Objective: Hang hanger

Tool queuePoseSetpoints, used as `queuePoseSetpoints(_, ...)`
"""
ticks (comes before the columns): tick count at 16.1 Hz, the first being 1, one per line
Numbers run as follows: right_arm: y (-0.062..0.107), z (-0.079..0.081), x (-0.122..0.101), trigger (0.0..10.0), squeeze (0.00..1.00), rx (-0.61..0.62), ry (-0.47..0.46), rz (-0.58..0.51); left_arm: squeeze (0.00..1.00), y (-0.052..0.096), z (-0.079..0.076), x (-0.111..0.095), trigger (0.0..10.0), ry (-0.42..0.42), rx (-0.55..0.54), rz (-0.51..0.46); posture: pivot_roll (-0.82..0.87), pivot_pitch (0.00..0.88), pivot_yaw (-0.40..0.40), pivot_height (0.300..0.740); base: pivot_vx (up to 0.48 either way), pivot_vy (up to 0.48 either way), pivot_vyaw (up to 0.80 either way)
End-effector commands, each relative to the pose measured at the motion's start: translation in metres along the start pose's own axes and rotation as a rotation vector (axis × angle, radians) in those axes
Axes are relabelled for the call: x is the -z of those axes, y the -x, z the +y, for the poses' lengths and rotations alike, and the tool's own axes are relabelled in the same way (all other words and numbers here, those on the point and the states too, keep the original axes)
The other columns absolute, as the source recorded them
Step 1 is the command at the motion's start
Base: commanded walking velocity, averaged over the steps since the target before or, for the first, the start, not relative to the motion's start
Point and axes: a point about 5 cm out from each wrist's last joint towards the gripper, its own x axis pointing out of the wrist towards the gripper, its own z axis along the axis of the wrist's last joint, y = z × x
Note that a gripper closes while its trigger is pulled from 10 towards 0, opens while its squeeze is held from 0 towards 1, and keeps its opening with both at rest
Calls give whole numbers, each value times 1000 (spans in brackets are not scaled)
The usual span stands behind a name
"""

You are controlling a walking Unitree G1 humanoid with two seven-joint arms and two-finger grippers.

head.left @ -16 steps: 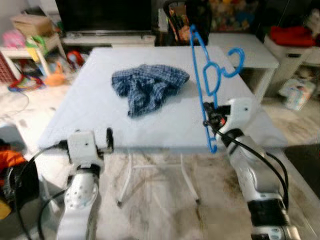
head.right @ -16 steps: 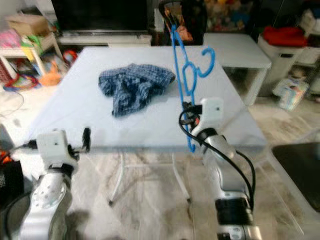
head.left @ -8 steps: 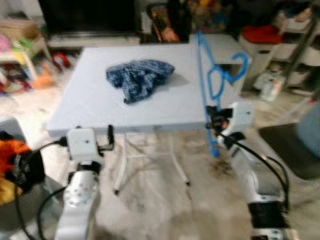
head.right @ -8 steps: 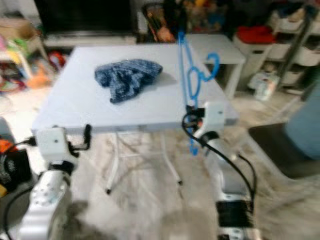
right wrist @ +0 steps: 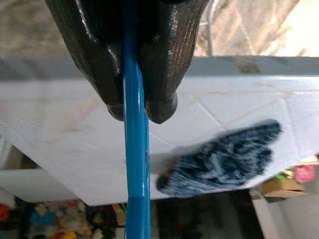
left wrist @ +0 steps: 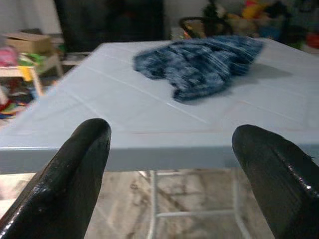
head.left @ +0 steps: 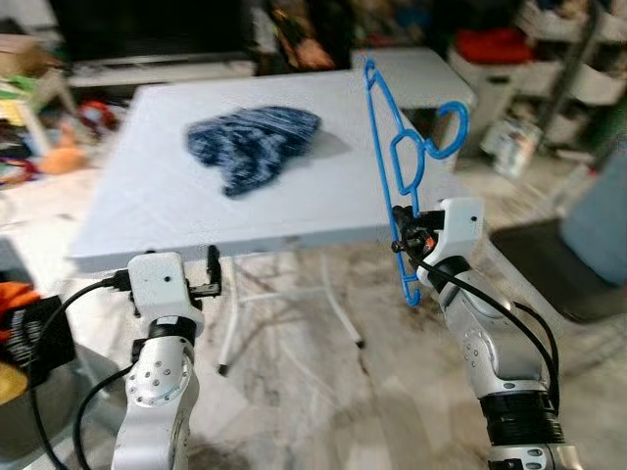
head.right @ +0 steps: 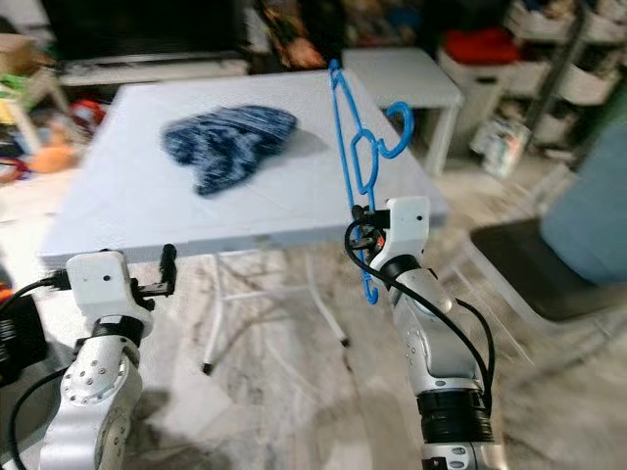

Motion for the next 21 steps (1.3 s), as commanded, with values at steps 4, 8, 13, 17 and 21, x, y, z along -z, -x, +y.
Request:
queuePoseSetpoints(4, 0, 1, -2, 10000, 0, 3, -3, -1, 0, 0, 1, 0, 10000, -10, -9, 6, -54, 0, 1, 740, -262, 0, -572)
queuePoseSetpoints(8, 1, 0, -1, 10000, 0, 6, -4, 2, 0, -1, 0, 0, 10000, -11, -9, 7, -54, 0, 0, 740, -263, 0, -566)
queuePoseSetpoints(13, 1, 0, 0, 10000, 0, 8, -3, 3, 0, -2, 2, 1, 10000, 1, -9, 14, -55, 0, 0, 740, 0, 0, 0)
queuePoseSetpoints(17, 1, 0, 1, 10000, 0, 11, -3, 12, 0, -2, 1, 2, 10000, 29, 29, 15, -57, 0, 2, 740, 0, 0, -200)
queuePoseSetpoints(21, 1, 0, 2, 10000, 0, 15, -2, 17, 0, -2, 0, 1, 10000, 31, 59, 8, -58, 0, 3, 740, 0, 0, -800)
